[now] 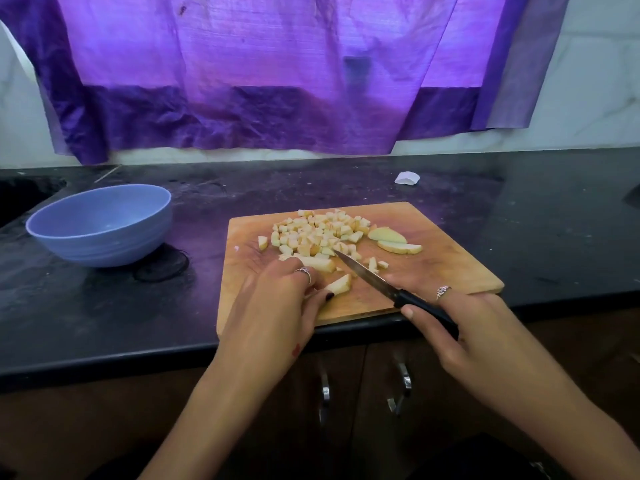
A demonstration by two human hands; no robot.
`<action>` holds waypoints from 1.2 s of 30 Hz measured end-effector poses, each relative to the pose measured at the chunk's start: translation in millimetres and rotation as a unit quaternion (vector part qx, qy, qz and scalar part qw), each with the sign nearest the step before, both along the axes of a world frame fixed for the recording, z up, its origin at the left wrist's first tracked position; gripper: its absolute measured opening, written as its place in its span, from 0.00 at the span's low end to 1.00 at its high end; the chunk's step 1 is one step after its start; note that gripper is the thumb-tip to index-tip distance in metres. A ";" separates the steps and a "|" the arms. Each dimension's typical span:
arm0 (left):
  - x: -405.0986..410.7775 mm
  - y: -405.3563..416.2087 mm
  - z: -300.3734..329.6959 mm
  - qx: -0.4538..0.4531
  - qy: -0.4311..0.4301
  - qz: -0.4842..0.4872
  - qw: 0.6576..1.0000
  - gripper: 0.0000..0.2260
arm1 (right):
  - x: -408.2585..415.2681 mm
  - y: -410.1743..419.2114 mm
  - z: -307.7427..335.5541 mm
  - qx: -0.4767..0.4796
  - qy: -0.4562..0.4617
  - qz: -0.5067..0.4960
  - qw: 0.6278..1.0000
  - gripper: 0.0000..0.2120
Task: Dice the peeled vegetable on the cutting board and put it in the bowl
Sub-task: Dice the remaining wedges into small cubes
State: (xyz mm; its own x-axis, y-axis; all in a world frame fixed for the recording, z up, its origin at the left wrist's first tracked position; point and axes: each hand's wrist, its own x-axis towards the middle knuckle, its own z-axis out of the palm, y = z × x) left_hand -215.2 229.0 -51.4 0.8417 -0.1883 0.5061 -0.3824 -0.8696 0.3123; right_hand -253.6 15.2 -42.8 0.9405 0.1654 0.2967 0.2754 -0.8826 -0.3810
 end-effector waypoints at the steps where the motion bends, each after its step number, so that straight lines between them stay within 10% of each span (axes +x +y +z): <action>1: -2.7 -4.6 -0.4 -0.009 0.006 0.004 1.000 0.09 | -1.0 0.8 0.3 -0.004 -0.005 0.002 1.000 0.28; 36: -3.0 -16.9 -9.0 -0.099 0.002 0.033 0.995 0.05 | 12.8 -17.0 33.3 -0.271 -0.070 0.090 0.956 0.20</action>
State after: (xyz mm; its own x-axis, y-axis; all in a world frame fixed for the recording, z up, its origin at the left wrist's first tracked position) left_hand -218.2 212.1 -60.5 0.8512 -0.0292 0.5240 -0.3243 -0.8142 0.4815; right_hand -240.7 -1.8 -9.5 0.8396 0.4859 0.2427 0.4563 -0.8734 0.1703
